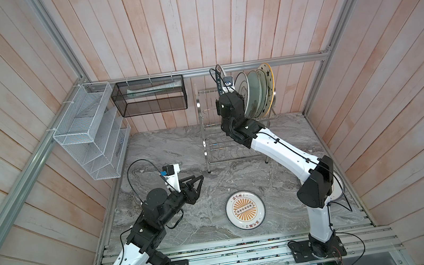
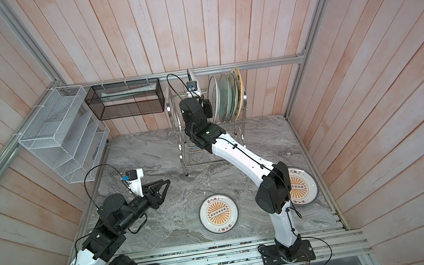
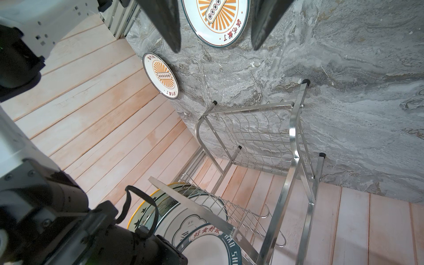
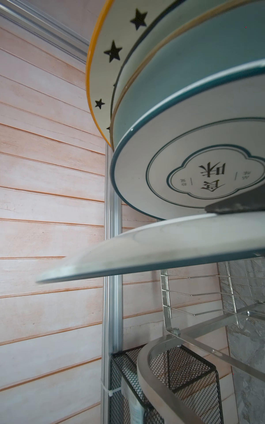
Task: Load plates into a dish rack
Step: Place the plate on the dish rack.
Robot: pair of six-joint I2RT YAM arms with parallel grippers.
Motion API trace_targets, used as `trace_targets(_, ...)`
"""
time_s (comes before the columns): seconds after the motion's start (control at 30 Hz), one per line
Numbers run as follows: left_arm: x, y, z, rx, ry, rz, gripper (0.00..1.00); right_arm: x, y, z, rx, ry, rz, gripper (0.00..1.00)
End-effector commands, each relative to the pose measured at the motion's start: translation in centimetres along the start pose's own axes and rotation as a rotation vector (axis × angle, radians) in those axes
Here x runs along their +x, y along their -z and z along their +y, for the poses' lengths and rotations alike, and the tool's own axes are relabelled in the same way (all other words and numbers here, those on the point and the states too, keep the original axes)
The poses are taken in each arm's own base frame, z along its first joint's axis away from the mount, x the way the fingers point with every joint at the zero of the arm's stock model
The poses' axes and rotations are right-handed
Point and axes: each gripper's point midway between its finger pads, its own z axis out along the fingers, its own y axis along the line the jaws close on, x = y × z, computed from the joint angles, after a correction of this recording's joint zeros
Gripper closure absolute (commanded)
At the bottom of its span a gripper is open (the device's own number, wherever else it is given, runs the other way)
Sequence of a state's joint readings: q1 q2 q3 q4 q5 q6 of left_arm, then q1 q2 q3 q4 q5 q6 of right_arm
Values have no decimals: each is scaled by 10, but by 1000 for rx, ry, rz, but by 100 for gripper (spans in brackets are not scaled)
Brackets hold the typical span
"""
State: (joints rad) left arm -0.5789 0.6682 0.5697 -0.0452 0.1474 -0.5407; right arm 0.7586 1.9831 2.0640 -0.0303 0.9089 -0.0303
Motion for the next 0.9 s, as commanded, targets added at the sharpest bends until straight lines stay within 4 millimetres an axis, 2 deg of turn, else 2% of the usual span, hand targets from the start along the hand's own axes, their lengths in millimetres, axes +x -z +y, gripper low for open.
trace_targets(0.0,5,0,3,-4,-20,-3,50,-16,3,-4,31,-45,-30,100)
trace_targets(0.47,5,3,1,2,-21,3,50,0,3,-6,47,-62,20,100)
trace_targets(0.87,3,10,0,1,-26,-7,49,13,4,0,53,-49,47,100)
